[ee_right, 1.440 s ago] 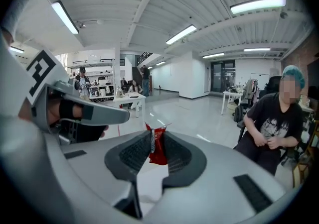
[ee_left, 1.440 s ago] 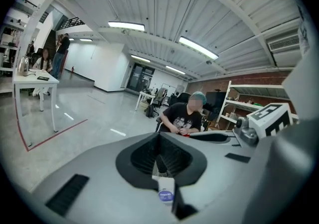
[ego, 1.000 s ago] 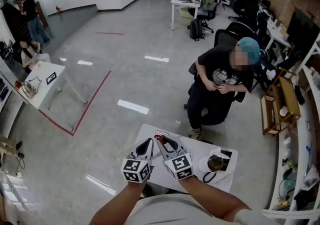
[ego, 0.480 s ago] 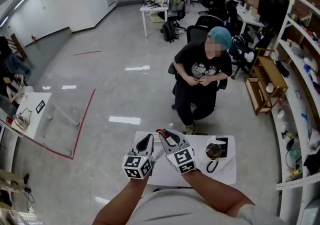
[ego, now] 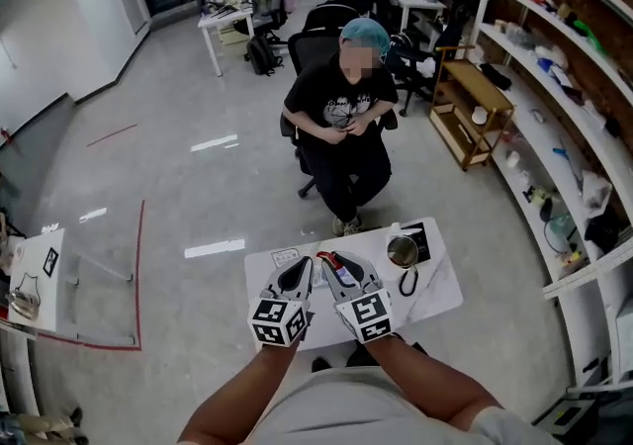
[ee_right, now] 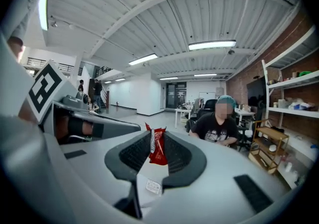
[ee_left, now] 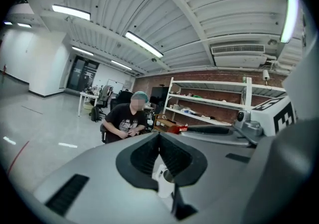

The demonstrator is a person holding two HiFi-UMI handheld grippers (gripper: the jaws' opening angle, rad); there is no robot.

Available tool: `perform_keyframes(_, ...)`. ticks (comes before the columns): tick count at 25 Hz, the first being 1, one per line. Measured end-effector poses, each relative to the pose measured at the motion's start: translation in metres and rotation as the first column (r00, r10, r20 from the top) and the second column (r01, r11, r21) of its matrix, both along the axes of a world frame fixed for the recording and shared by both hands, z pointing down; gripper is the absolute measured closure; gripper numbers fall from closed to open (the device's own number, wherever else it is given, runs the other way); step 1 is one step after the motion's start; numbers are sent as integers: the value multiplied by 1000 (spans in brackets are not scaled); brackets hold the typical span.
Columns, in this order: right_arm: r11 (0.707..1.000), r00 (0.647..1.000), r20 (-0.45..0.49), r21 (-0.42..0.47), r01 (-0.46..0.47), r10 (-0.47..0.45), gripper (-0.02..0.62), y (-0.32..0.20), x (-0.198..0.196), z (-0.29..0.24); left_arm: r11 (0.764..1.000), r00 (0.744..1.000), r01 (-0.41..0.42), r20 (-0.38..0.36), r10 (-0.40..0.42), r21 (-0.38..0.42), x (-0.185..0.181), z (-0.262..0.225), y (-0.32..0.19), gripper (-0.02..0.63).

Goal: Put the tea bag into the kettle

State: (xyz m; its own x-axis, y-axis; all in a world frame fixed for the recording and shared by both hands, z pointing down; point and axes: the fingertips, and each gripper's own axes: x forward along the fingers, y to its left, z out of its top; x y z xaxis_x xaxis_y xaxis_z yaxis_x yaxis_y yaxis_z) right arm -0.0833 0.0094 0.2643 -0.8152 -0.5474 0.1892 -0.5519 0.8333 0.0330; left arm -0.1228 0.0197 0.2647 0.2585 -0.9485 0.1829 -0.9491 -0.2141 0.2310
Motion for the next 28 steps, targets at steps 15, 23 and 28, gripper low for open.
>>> perform_keyframes(15,952,952,-21,14,-305,305,510,-9,134,-2,955,955,-297,-16,297,16,129,1,-20,598)
perform_keyframes(23,939,939,3,-16,-345,345,509,-31,192,11,947,947,-320,-4,320,-4,180,11,-39,598)
perform_keyframes(28,945,945,18,-11,-327,327,510,-56,224,7,954,954,-300,11,300,0,212,10,-62,598)
